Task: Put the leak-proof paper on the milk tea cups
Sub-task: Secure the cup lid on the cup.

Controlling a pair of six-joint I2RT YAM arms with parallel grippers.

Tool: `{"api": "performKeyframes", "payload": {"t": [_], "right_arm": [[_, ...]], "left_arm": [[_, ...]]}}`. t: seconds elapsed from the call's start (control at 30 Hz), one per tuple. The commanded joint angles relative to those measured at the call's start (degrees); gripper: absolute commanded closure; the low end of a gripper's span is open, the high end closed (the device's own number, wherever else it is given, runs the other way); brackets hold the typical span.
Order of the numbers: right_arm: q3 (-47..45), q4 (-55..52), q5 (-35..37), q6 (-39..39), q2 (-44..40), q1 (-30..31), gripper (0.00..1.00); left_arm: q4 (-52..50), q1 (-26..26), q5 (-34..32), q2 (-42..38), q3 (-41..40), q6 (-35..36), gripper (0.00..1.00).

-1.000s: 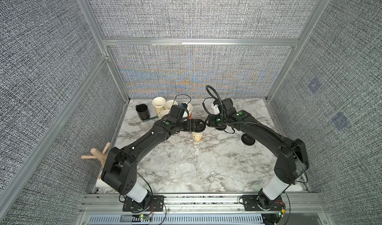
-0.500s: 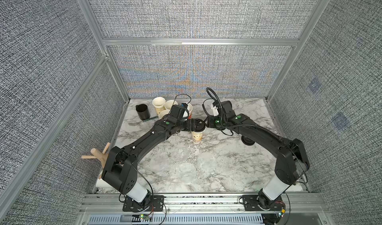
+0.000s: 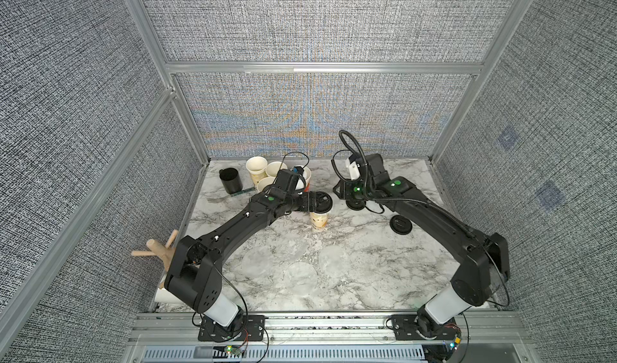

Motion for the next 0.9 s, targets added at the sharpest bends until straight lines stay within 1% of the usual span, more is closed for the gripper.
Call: {"api": "performKeyframes", "payload": {"t": [0.0,0.13,0.3,0.67,0.87], "right_arm": [[0.8,-1.7,-1.7,-1.7,0.6,0.6,0.52],[3.1,-2.0,-2.7,-2.1,3.9,1.6,0.51],[5.9,-3.0,-1.6,-1.4,7.9,2.1,0.51],[-0.2,-0.1,-1.3,0.0,8.2,2.4,0.51],[-1.0,0.1,-0.8,0.5,8.3,2.8,0.53]], "left_arm": [[-14.0,0.0,-3.2,1.3,-0.5,2.6,0.25],[-13.9,0.0,-2.8,2.1,0.4,2.7,0.25],[-13.4,0.0,-2.2,2.5,1.0,2.8,0.25],[-13.2,0.0,-1.3,3.3,2.8,3.2,0.25],[-14.0,0.1,-1.0,1.1,5.0,3.9,0.25]]}}
